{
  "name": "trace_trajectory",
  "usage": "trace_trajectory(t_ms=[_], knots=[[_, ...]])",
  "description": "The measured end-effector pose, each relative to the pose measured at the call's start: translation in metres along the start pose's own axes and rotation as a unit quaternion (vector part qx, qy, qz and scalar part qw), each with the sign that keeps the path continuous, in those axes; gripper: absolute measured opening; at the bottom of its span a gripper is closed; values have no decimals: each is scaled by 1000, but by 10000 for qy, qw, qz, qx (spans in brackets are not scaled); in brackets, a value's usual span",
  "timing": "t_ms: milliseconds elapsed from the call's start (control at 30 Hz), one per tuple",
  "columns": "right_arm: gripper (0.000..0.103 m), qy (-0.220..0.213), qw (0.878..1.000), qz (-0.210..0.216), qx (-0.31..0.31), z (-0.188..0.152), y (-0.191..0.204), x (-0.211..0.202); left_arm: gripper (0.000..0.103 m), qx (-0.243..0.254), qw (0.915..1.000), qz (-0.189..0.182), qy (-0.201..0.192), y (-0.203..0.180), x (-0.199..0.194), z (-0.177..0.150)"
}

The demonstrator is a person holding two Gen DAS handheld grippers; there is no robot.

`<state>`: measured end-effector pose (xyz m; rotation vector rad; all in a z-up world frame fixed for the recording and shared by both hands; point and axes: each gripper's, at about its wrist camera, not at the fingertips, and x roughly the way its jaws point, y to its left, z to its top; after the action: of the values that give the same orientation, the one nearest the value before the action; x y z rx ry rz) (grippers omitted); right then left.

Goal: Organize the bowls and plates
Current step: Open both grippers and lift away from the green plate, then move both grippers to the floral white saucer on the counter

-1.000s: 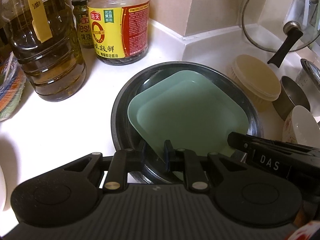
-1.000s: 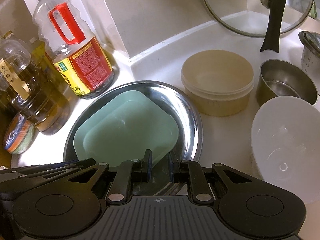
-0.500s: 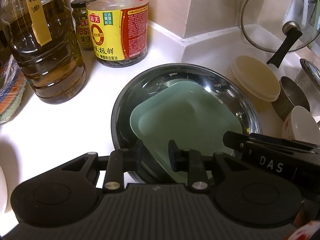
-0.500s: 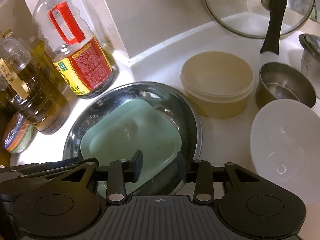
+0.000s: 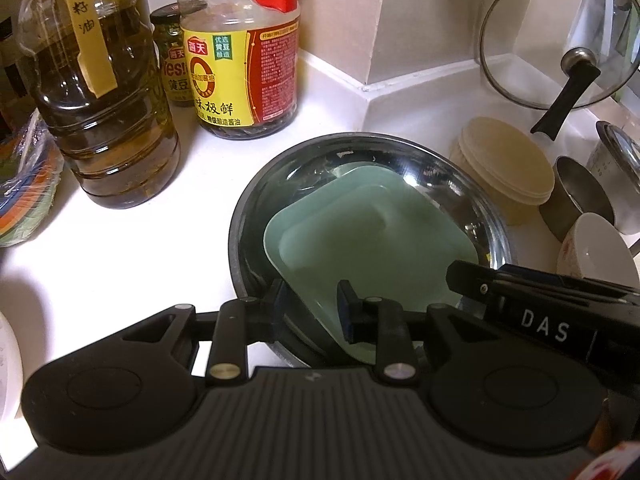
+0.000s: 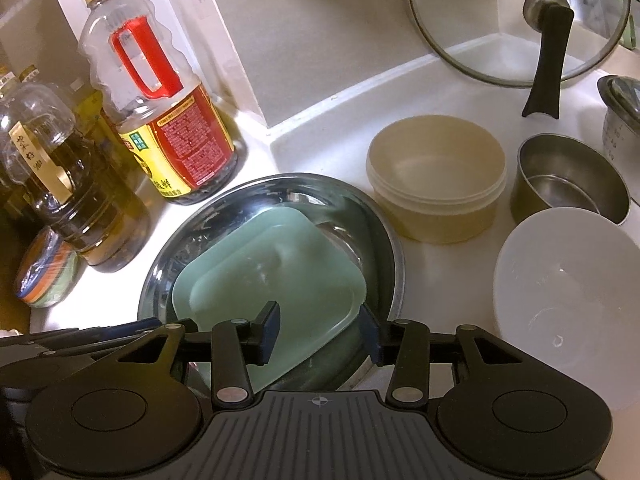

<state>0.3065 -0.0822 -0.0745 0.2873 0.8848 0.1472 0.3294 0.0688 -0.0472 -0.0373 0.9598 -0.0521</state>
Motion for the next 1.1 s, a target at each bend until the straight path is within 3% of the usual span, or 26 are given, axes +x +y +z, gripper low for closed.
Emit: trace_trajectory(t_ms=[433,800,967,1100], knots=[[44,-164,9996,184,-117,-9,2,-20,25,-83,9997,76,-232,2,-33,-13],[47,-158,9978,444,-466,-26,6,-45,34,-192,9988,167,-430,11,-75,-37],[61,-195,9959,510,-717,-37,10,-57,35,-292,9984,243,-409,15,-90,-53],[66,-170,9943,589,-873,-45,15,-62,37,-409,9978,345,-388,20,-101,-67]])
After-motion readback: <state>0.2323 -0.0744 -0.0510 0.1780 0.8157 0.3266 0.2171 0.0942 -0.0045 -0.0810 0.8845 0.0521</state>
